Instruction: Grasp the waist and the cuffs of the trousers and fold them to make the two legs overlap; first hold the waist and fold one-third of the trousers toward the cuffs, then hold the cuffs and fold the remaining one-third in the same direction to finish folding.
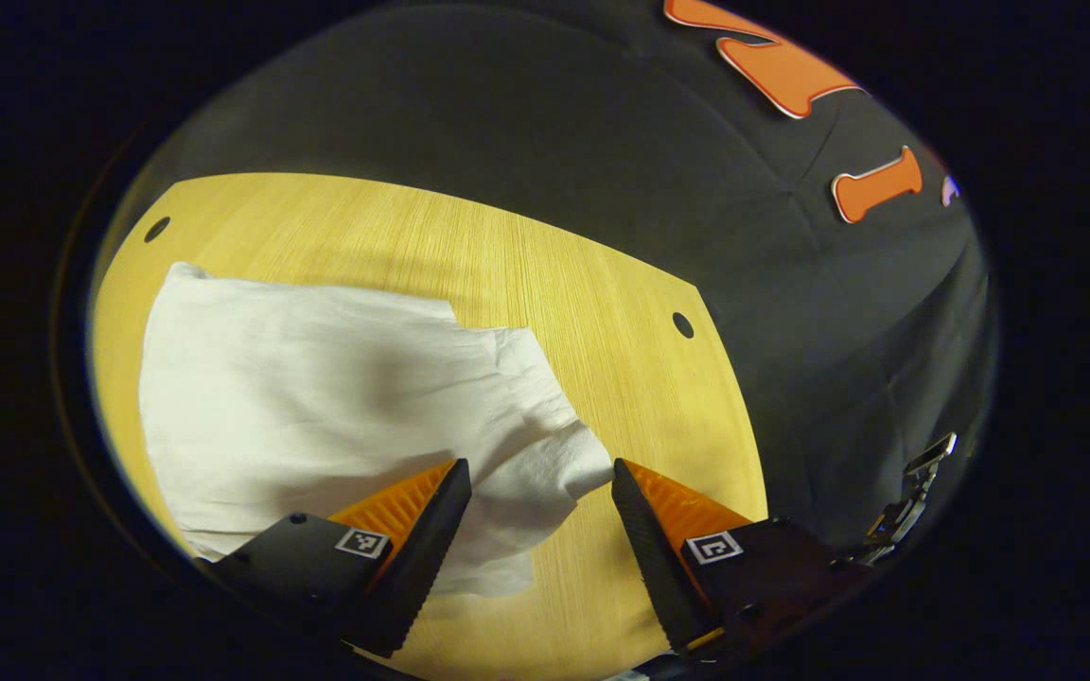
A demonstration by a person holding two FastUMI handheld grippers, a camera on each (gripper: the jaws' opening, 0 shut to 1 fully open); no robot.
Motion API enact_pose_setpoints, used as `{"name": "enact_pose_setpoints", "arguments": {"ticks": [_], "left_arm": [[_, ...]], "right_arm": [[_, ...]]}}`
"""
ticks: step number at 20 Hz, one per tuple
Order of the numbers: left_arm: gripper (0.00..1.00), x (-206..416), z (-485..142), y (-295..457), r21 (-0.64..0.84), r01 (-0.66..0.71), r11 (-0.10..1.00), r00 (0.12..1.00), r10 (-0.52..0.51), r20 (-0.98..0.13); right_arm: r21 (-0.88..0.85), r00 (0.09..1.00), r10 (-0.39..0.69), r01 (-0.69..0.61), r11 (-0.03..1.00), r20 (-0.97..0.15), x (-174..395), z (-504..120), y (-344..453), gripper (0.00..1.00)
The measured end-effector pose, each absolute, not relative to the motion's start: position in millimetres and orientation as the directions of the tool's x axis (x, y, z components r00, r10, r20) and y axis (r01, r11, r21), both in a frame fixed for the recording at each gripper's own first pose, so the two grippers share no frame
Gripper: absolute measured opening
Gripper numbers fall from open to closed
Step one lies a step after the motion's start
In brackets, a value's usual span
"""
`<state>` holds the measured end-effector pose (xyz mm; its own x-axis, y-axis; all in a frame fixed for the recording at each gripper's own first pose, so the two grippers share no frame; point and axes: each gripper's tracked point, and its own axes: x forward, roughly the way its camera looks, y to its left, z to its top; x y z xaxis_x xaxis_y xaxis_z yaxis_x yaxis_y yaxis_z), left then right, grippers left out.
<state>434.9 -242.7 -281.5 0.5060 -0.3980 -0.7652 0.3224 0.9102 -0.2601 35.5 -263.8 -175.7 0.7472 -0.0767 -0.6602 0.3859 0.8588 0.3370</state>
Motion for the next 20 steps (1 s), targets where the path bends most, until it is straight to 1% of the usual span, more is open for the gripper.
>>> {"name": "enact_pose_setpoints", "arguments": {"ticks": [1, 2, 3, 5, 10, 12, 15, 20], "left_arm": [[1.0, 438.8, -275.5, -230.3, -0.191, 0.337, 0.922, 0.547, -0.357, -0.758], [1.0, 441.2, -267.3, -220.4, -0.125, 0.355, 0.926, 0.582, -0.324, -0.746], [1.0, 441.6, -256.4, -211.9, -0.073, 0.37, 0.926, 0.616, -0.303, -0.728], [1.0, 438.1, -231.6, -197.7, -0.019, 0.385, 0.923, 0.665, -0.292, -0.687], [1.0, 423.5, -173.8, -163.4, -0.02, 0.38, 0.925, 0.756, -0.323, -0.569], [1.0, 422.2, -145.0, -145.2, -0.004, 0.353, 0.936, 0.808, -0.307, -0.503], [1.0, 413.8, -105.5, -111.0, 0.036, 0.311, 0.95, 0.873, -0.27, -0.407], [0.99, 398.7, -60.0, -82.4, 0.083, 0.239, 0.967, 0.945, -0.212, -0.248]], "right_arm": [[0.327, 0.751, -0.082, 0.38, 0.865, -0.655, 35.8, -170.4, -262.0, 0.99], [0.316, 0.756, -0.089, 0.373, 0.872, -0.648, 36.9, -164.8, -262.7, 0.98], [0.307, 0.763, -0.091, 0.362, 0.88, -0.64, 38.5, -159.1, -261.3, 0.98], [0.295, 0.779, -0.087, 0.334, 0.895, -0.62, 42.4, -147.4, -256.1, 0.99], [0.282, 0.822, -0.07, 0.272, 0.92, -0.566, 61.4, -113.6, -235.1, 0.99], [0.269, 0.842, -0.071, 0.249, 0.93, -0.534, 68.3, -97.8, -228.0, 0.99], [0.203, 0.877, -0.086, 0.204, 0.958, -0.473, 73.8, -72.8, -218.9, 0.98], [0.118, 0.934, -0.093, 0.141, 0.983, -0.345, 83.7, -27.4, -198.6, 0.98]]}}
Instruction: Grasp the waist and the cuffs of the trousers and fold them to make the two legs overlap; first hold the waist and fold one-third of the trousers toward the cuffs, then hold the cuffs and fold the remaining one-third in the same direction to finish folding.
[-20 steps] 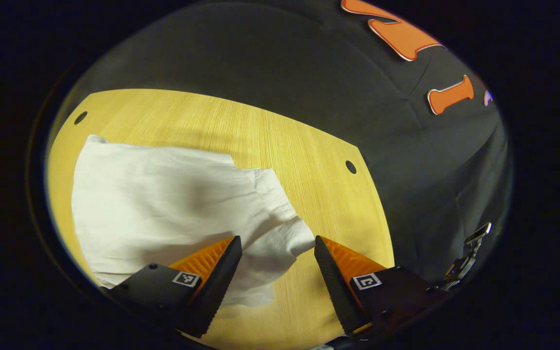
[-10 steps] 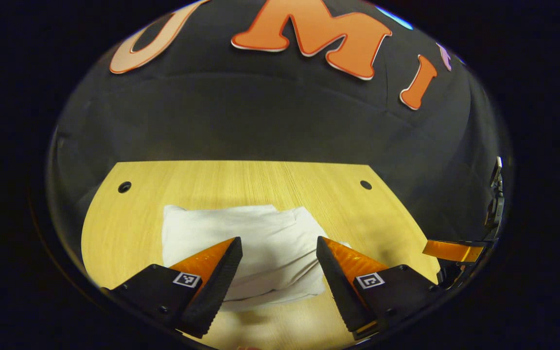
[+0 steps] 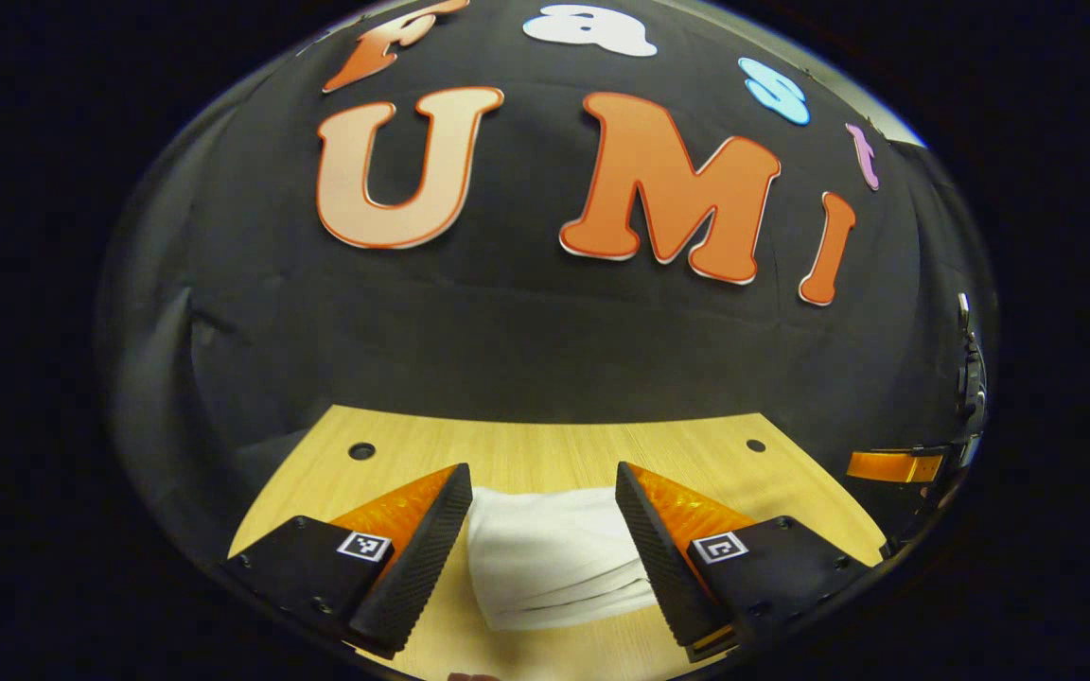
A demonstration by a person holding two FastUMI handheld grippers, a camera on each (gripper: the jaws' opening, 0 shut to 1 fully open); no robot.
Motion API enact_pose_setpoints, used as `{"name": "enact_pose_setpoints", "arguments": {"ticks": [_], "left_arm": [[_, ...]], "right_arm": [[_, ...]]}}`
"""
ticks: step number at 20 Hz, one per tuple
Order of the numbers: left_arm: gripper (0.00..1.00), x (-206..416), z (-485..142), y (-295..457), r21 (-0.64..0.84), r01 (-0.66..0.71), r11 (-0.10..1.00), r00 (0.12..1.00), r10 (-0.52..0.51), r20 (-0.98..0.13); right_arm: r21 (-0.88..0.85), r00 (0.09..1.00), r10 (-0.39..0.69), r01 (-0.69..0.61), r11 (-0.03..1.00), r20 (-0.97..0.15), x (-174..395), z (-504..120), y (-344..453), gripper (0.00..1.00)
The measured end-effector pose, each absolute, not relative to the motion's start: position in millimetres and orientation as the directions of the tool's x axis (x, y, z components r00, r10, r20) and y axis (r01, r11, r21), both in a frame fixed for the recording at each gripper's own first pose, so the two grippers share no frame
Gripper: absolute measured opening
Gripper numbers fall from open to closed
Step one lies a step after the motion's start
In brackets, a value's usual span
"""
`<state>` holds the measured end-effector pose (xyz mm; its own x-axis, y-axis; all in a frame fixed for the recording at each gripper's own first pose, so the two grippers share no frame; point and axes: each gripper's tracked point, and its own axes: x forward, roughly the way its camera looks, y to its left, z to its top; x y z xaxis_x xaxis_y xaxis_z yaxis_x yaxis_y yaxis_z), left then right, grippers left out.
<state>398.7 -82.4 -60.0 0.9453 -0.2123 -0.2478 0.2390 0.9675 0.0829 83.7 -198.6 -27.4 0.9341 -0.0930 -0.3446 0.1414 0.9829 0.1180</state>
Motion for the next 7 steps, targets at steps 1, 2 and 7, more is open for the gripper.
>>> {"name": "enact_pose_setpoints", "arguments": {"ticks": [1, 2, 7], "left_arm": [[1.0, 394.7, -52.5, -79.5, 0.092, 0.217, 0.972, 0.957, -0.193, -0.219], [0.99, 388.8, -42.9, -75.9, 0.1, 0.19, 0.977, 0.967, -0.168, -0.191], [1.0, 362.5, -5.1, -57.8, 0.117, 0.102, 0.988, 0.991, -0.09, -0.103]], "right_arm": [[0.107, 0.944, -0.088, 0.128, 0.986, -0.318, 82.2, -19.4, -195.2, 0.98], [0.096, 0.953, -0.081, 0.114, 0.989, -0.292, 80.8, -12.0, -193.2, 0.98], [-0.008, 0.977, -0.077, 0.077, 0.997, -0.197, 75.5, 4.9, -188.7, 0.98]]}}
